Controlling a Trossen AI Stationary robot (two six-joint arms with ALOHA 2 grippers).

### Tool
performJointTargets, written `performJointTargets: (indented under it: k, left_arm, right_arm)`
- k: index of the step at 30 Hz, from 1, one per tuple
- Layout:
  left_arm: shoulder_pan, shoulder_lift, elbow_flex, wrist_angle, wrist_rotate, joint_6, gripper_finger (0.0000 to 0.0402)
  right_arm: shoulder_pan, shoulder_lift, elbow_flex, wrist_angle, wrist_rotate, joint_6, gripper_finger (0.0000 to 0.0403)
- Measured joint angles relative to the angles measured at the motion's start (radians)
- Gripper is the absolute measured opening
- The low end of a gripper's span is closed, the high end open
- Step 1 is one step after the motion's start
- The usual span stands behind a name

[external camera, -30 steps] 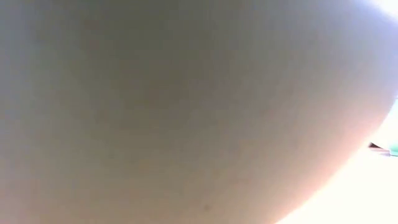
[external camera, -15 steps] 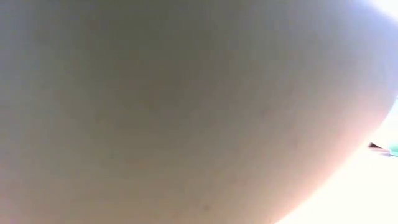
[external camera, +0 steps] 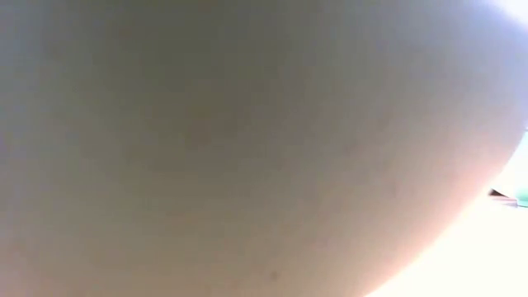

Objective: Place and stack bowls onto a shelf
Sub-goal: Put the green bowl on the shelf

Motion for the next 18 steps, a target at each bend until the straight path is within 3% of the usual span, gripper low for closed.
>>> performJointTargets:
  k: [4,7,13,18]
  left_arm:
    - [0.0,0.0,0.0,-0.001,0.0,-0.027,0.0026]
    - [0.0,0.0,0.0,0.003,0.0,-0.026,0.0026]
    - [0.0,0.0,0.0,0.109,0.0,0.049,0.0026]
    - [0.0,0.0,0.0,0.209,0.0,0.114,0.0026]
  right_arm:
    - [-0.001,0.021,0.014,-0.089,0.056,0.033,0.0]
    - [-0.001,0.044,0.075,-0.252,0.095,0.043,0.0]
    - [-0.001,0.135,0.201,-0.591,0.095,0.143,0.0]
    - [-0.001,0.202,0.214,-0.696,0.094,0.243,0.0011]
